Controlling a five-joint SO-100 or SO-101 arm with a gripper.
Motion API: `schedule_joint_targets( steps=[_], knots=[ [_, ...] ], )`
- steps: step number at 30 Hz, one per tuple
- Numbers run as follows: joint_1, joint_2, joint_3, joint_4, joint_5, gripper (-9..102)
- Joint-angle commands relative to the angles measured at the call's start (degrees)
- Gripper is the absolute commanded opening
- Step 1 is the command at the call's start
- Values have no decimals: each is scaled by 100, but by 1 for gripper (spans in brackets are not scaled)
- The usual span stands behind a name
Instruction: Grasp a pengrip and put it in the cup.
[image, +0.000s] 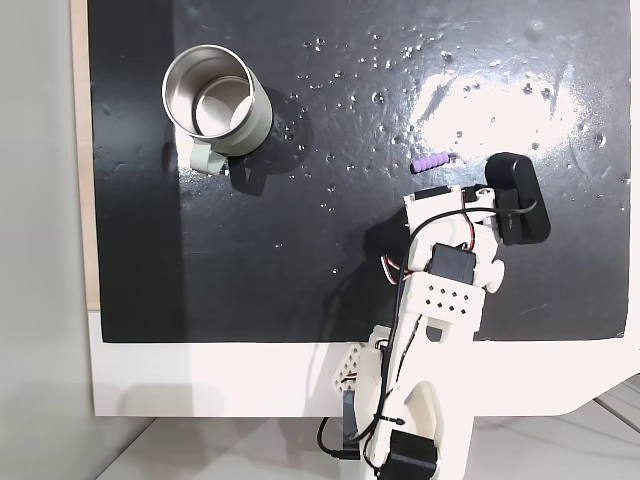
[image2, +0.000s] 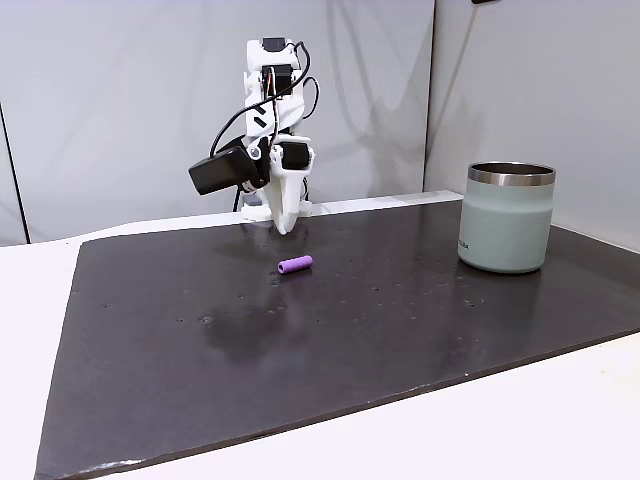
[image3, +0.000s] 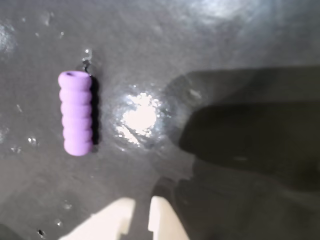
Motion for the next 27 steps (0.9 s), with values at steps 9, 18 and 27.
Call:
schedule_joint_targets(
  steps=[9,18,27],
  knots=[
    [88,-765,-1028,-114,97,16],
    [105,-1547,-1863,35,352,22],
    [62,-2408,-2268,53,360,22]
  ],
)
